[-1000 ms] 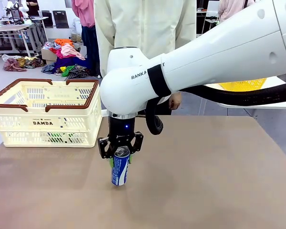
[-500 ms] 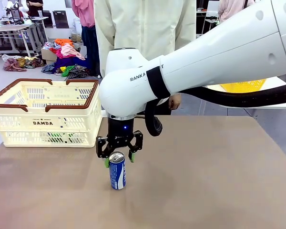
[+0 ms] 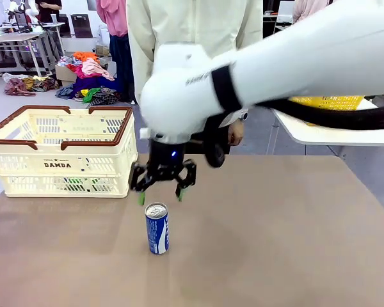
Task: Place the drinks into the Shopping basket.
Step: Pick up one drink and place it into the Shopping basket.
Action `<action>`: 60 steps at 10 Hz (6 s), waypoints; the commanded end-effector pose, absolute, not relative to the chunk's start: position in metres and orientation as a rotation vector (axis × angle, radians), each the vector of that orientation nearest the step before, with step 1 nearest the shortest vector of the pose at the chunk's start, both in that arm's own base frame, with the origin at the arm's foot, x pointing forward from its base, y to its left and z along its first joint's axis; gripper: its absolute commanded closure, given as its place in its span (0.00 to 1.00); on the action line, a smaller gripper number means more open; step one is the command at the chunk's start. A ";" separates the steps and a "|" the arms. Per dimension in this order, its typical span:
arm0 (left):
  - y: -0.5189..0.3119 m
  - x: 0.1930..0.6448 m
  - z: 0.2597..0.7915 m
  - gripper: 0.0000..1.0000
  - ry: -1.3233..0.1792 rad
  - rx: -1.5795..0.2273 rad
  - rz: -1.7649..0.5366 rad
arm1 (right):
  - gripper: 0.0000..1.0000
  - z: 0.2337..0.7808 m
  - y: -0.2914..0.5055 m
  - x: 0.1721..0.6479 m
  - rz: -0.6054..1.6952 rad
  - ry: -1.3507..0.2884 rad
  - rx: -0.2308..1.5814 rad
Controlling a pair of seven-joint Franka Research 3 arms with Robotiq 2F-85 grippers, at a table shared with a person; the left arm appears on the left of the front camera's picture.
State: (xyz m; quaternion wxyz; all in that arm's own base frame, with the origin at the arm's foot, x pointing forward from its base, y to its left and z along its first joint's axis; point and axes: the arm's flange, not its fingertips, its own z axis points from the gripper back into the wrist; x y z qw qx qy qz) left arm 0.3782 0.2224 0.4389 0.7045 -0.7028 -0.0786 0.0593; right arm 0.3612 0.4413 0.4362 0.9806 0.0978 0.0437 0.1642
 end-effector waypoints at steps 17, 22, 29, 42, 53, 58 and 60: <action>0.221 0.376 0.443 0.00 -0.179 -1.579 0.146 | 0.00 0.511 -0.028 0.324 0.081 0.134 1.381; 0.221 0.376 0.443 0.00 -0.179 -1.579 0.146 | 0.00 0.446 -0.128 0.296 -0.119 -0.071 1.569; 0.150 0.364 0.513 0.00 -0.032 -1.426 0.134 | 0.00 0.465 -0.132 0.289 -0.086 0.023 1.549; 0.171 0.295 0.506 0.00 0.040 -1.089 0.256 | 0.00 0.465 -0.132 0.289 -0.086 0.023 1.549; -0.151 0.314 0.541 0.00 0.036 -0.466 -0.079 | 0.00 0.465 -0.132 0.289 -0.086 0.023 1.549; -0.287 0.334 0.472 0.00 -0.012 -0.197 -0.146 | 0.00 0.465 -0.132 0.289 -0.086 0.023 1.549; -0.301 0.336 0.446 0.00 -0.011 -0.136 -0.150 | 0.00 0.465 -0.132 0.289 -0.086 0.023 1.549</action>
